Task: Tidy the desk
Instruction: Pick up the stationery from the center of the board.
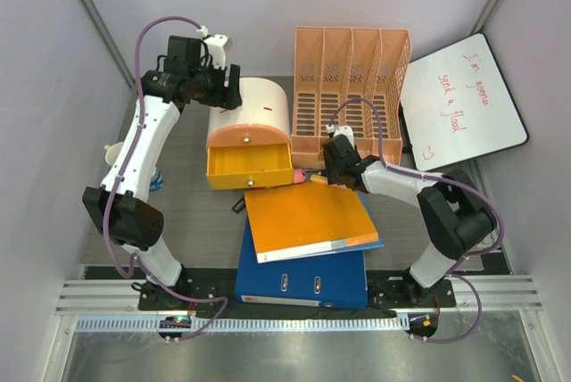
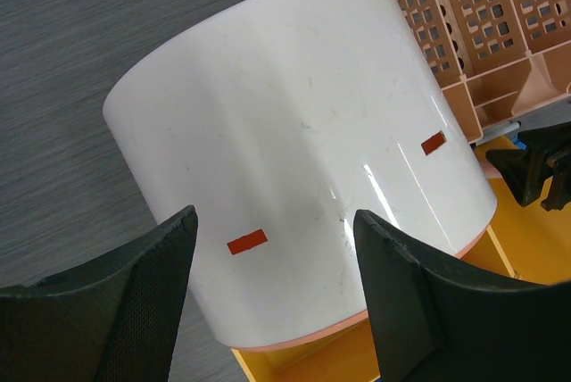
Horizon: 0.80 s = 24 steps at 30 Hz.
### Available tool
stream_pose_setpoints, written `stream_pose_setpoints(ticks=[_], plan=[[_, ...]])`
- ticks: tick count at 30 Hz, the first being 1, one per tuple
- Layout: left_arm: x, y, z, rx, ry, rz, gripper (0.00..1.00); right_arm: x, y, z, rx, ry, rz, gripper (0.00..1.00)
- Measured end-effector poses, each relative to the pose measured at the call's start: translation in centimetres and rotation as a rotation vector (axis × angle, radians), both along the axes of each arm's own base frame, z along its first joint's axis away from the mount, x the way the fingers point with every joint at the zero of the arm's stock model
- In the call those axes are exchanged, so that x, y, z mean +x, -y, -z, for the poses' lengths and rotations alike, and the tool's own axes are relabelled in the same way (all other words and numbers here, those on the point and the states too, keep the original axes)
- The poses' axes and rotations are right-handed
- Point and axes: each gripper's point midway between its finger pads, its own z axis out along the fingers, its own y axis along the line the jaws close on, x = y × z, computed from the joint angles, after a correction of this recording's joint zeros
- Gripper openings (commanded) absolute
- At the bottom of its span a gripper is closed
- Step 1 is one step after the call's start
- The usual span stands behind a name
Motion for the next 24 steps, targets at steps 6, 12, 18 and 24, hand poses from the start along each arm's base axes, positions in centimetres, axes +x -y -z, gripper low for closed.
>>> stream_pose_setpoints(ticks=[6, 12, 18, 24], plan=[[0.0, 0.0, 0.0, 0.003, 0.001, 0.002, 0.72, 1.2, -0.6, 0.3, -0.018, 0.012, -0.029, 0.53], [0.0, 0.0, 0.0, 0.005, 0.0, 0.003, 0.71, 1.8, -0.9, 1.5, -0.048, -0.003, -0.049, 0.53], [0.0, 0.0, 0.1, 0.005, 0.0, 0.003, 0.72, 2.6, -1.3, 1.6, -0.058, 0.007, -0.063, 0.52], [0.0, 0.0, 0.1, 0.005, -0.001, 0.003, 0.71, 3.1, -1.7, 1.6, -0.036, 0.019, -0.071, 0.42]])
